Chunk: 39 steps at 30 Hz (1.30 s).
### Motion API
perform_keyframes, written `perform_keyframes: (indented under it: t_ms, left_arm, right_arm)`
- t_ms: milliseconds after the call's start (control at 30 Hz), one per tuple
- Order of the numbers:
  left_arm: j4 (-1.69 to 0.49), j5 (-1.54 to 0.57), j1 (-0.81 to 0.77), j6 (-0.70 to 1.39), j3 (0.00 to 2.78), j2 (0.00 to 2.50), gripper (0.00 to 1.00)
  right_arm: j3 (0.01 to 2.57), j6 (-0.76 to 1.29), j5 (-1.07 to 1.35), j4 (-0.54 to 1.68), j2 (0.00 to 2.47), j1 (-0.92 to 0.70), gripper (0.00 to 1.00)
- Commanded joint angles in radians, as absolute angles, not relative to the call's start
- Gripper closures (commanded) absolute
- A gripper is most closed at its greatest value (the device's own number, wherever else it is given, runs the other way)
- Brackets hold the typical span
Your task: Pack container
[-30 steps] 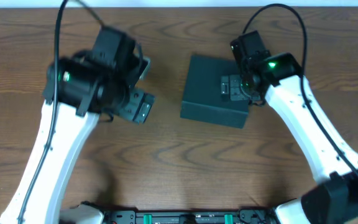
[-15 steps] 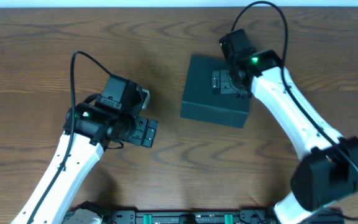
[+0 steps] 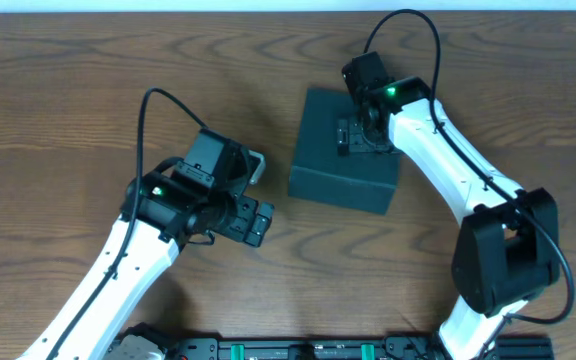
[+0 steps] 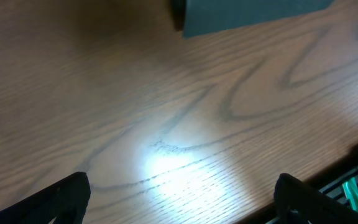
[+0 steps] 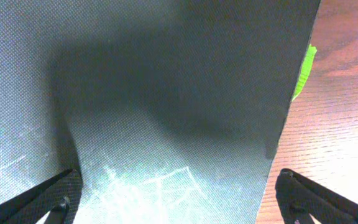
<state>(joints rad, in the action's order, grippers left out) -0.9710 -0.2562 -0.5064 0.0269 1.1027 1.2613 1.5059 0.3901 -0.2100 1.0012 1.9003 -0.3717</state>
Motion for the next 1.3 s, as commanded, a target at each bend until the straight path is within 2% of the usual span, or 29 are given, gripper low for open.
perform_keyframes:
  t_ms: [0,300,767,1267]
  left_arm:
    - [-0.959,-0.263,-0.536,0.031,1.098,1.27,0.04]
    - [-0.947,-0.26,-0.572,0.03,1.046,1.307,0.04]
    - [-0.8,-0.26,-0.577,0.034,0.97,1.322,0.04]
    - [-0.795,-0.263,-0.577,0.034,0.97,1.322,0.04]
  right_arm:
    - [1.49,0.411,-0.236,0.999,1.966,-0.381,0.01]
    - [1.49,0.41,-0.236,0.998,1.966,-0.381,0.01]
    - [1.49,0.38,-0.317,1.022,1.966,-0.384,0.01]
    - [1.49,0.453,-0.385,1.041,1.966,-0.505,0.01]
